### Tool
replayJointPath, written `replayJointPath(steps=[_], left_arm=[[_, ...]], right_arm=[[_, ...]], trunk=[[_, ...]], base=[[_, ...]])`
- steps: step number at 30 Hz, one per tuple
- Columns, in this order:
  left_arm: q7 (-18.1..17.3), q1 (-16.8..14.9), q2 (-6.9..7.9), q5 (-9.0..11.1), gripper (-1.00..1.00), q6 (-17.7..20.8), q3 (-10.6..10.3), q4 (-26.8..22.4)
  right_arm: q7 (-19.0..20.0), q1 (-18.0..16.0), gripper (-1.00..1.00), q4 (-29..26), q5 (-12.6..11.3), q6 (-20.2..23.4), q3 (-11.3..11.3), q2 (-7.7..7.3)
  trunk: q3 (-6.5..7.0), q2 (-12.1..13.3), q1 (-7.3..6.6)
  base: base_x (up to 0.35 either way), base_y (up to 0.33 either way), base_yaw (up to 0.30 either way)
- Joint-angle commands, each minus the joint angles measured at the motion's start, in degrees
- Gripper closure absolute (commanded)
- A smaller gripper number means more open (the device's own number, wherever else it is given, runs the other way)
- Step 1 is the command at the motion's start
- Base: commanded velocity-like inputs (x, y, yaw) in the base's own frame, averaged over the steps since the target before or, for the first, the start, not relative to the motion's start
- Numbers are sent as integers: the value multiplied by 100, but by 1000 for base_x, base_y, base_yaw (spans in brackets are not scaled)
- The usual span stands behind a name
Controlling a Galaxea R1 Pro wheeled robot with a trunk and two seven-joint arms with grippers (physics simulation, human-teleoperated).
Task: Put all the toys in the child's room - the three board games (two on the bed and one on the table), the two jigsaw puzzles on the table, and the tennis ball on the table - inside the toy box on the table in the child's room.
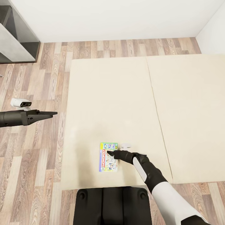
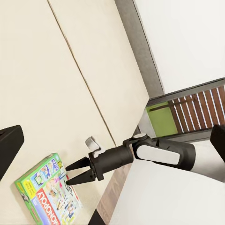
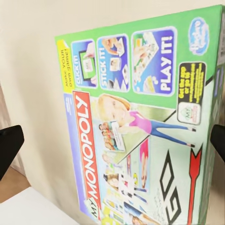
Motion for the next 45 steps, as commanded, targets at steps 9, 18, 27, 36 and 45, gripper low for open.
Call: replayJointPath(steps=[9, 18, 27, 36, 45], left_arm=[[-22, -3, 3, -2, -100, 61, -1, 0], [-22, -1, 6, -5, -100, 61, -1, 0], [-22, -2, 3, -8, -100, 61, -1, 0], [-22, -3, 1, -4, -100, 61, -1, 0], [-22, -1, 2, -7, -100, 61, -1, 0]], right_arm=[[-3, -2, -100, -5, -34, 34, 0, 13], [-3, -2, -100, -5, -34, 34, 0, 17], [-3, -2, -100, -5, -34, 34, 0, 20], [-1, -2, -100, -5, -34, 34, 0, 18], [-2, -2, -100, -5, -34, 34, 0, 20]], trunk=[[-6, -8, 3], [-6, -8, 3], [-6, -8, 3], [-6, -8, 3], [-6, -8, 3]], base=[[0, 20, 0], [0, 17, 0], [0, 3, 64], [0, 46, 8], [0, 35, 0]])
